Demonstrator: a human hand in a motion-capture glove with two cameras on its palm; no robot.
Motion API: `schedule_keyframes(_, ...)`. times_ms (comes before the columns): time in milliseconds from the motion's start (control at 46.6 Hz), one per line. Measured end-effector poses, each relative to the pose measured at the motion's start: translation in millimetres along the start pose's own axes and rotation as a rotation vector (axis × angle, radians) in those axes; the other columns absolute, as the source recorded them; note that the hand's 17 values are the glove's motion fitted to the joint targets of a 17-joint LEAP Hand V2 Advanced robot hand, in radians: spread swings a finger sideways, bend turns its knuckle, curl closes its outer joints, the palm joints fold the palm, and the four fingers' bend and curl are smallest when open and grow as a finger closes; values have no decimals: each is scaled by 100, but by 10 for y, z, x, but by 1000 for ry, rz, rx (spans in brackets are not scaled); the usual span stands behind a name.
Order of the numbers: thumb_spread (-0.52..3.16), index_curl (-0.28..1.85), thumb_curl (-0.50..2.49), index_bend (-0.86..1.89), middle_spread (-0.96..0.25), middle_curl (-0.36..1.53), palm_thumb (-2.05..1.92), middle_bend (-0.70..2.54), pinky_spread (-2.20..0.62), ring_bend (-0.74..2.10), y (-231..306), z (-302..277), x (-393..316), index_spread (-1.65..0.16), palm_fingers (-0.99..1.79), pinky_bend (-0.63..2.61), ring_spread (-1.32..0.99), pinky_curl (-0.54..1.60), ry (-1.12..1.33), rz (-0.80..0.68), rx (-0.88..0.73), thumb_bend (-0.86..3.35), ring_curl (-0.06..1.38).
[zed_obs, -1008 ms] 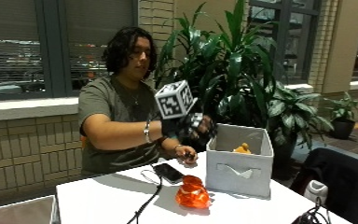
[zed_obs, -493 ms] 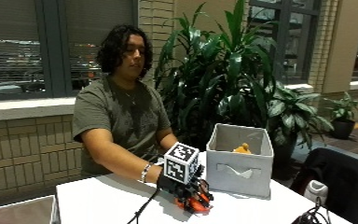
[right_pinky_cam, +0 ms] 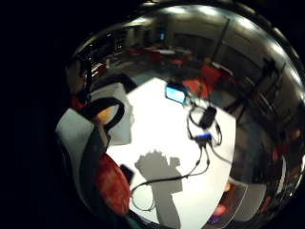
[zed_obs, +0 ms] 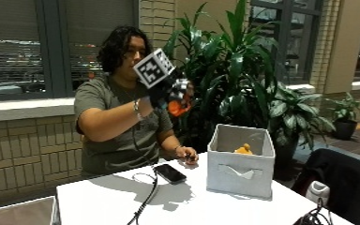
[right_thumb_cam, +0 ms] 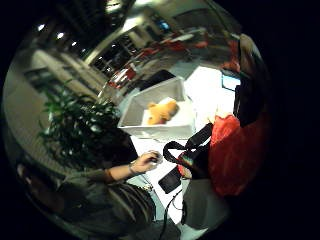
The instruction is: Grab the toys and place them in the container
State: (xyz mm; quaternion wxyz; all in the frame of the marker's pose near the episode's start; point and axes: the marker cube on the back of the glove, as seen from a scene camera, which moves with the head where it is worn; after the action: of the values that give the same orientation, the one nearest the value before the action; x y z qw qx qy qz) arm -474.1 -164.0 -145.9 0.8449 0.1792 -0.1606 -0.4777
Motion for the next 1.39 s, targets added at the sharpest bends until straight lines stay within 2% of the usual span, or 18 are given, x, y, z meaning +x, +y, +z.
schedule_keyframes(86,85,97,69,55,-49,100,57,78,-37,92,-372,-244,-370,-54,93,117,-51,51,53,-197,37,22,70)
schedule_keyframes(129,83,100,70,57,-50,102,57,80,-38,93,-564,-299,-562,-55,93,118,-52,52,59,-229,39,21,71)
schedule_keyframes(236,78,107,74,60,-51,106,56,84,-38,95,-1037,-299,-1207,-56,92,120,-53,53,-154,-107,-31,19,74)
schedule_keyframes(343,75,112,78,61,-52,109,54,86,-39,97,-1341,-14,-1485,-57,89,123,-55,54,-16,-109,-55,16,76)
schedule_keyframes(407,73,115,80,62,-52,110,54,86,-39,97,-1443,99,-1588,-57,87,124,-55,55,-12,-121,-47,15,77)
schedule_keyframes(515,72,119,83,62,-53,111,53,86,-39,97,-1559,262,-1548,-58,83,125,-55,55,-21,-47,-51,13,78)
schedule_keyframes(600,72,121,85,60,-53,111,51,81,-39,97,-1555,402,-1513,-58,80,126,-55,55,-42,15,-144,11,79)
schedule_keyframes(643,86,118,78,45,-52,106,34,69,-37,96,-1525,468,-1469,-56,52,121,-52,53,-43,38,-199,1,77)
schedule_keyframes(707,97,112,66,41,-45,98,8,47,-25,78,-1464,495,-1365,-55,0,125,-43,58,-14,-8,-202,-12,77)
schedule_keyframes(750,99,106,62,33,-41,93,-1,35,-19,75,-1412,452,-1291,-55,-11,127,-40,56,5,-48,-174,-12,76)
schedule_keyframes(836,103,96,56,26,-35,86,-6,28,-12,63,-1234,262,-1183,-56,-6,119,-37,48,-20,-7,-172,-8,66)
schedule_keyframes(943,107,90,50,25,-31,81,-7,27,-6,57,-657,-6,-840,-57,2,109,-34,42,38,-150,-287,-7,60)
schedule_keyframes(1029,110,85,46,23,-28,78,-8,25,-4,55,-102,-148,-523,-56,5,105,-32,40,129,-148,-321,-7,58)
schedule_keyframes(1222,113,78,38,19,-22,71,-9,19,0,52,1091,-289,-119,-54,7,100,-28,37,80,-3,-323,-7,56)
schedule_keyframes(1394,115,72,32,17,-19,67,-9,20,1,51,1828,-206,244,-52,12,95,-26,35,67,194,-351,-7,54)
